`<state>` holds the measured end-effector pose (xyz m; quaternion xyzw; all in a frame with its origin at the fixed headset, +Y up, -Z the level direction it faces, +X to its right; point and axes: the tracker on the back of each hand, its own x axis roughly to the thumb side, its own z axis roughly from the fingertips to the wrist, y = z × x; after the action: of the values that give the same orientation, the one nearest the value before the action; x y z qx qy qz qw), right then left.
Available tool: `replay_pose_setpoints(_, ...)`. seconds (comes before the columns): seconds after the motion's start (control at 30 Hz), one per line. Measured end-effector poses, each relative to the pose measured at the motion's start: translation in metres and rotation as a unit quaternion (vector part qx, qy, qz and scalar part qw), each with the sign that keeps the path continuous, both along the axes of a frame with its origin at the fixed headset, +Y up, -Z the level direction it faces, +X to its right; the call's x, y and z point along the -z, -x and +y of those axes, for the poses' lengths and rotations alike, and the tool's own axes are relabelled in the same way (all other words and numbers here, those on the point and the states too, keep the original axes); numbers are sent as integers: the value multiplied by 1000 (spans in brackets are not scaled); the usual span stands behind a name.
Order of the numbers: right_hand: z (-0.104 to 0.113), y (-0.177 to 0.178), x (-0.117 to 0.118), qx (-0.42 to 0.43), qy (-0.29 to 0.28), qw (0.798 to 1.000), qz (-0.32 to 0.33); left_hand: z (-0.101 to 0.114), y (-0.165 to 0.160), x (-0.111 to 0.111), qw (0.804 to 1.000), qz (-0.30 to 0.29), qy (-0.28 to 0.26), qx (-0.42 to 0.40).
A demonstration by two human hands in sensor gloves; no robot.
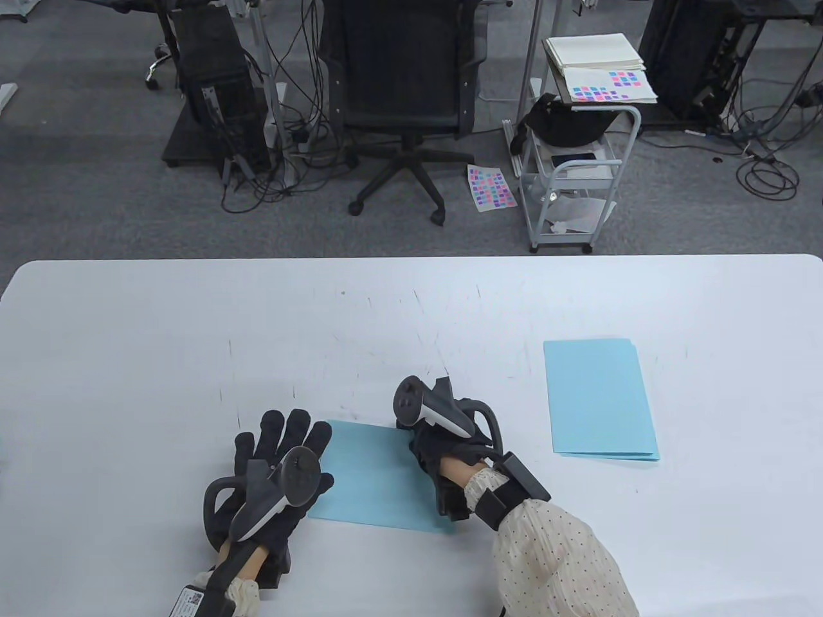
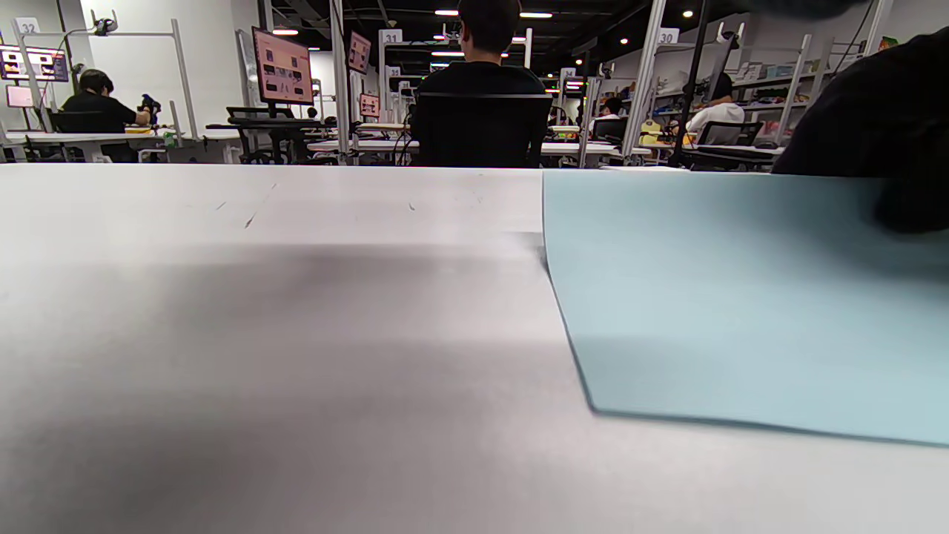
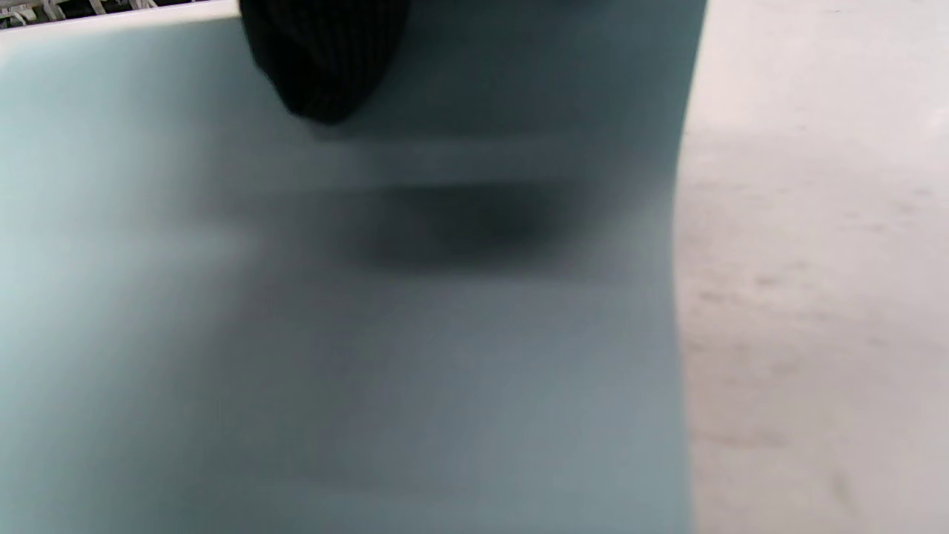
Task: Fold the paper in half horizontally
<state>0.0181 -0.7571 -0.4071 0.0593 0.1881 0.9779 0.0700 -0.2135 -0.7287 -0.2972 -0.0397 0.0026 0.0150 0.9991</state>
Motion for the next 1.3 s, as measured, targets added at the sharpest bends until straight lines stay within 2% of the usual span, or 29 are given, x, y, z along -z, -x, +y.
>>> replay_pose_setpoints(0.23, 16, -29, -1, 90, -5, 995, -39, 0, 1, 0, 1000, 2, 1, -2)
replay_pose_setpoints(0.47, 25, -61, -6, 204, -3, 974, -97, -1, 3, -2, 1000, 4, 2, -10)
replay_pose_setpoints(0.67, 36, -96, -11, 272, -41, 946, -173, 1, 6, -3, 1000, 7, -1, -19)
replay_pose_setpoints(0.83, 47, -139, -13, 323, -81, 904, -268, 0, 6, -3, 1000, 7, -2, -24)
replay_pose_setpoints(0.9, 51, -158, -13, 328, -93, 890, -301, 0, 6, -3, 1000, 6, -3, -24)
replay_pose_setpoints(0.93, 51, -159, -13, 328, -93, 890, -303, 0, 6, -3, 1000, 5, -3, -24)
replay_pose_setpoints(0.97, 56, -181, -12, 327, -106, 878, -333, 0, 6, -3, 1000, 5, -4, -25)
replay_pose_setpoints(1.1, 59, -222, -10, 317, -126, 856, -389, 0, 6, -3, 1000, 4, -3, -24)
replay_pose_setpoints(1.3, 48, -275, -8, 288, -142, 826, -463, 0, 8, -3, 1000, 8, -4, -15)
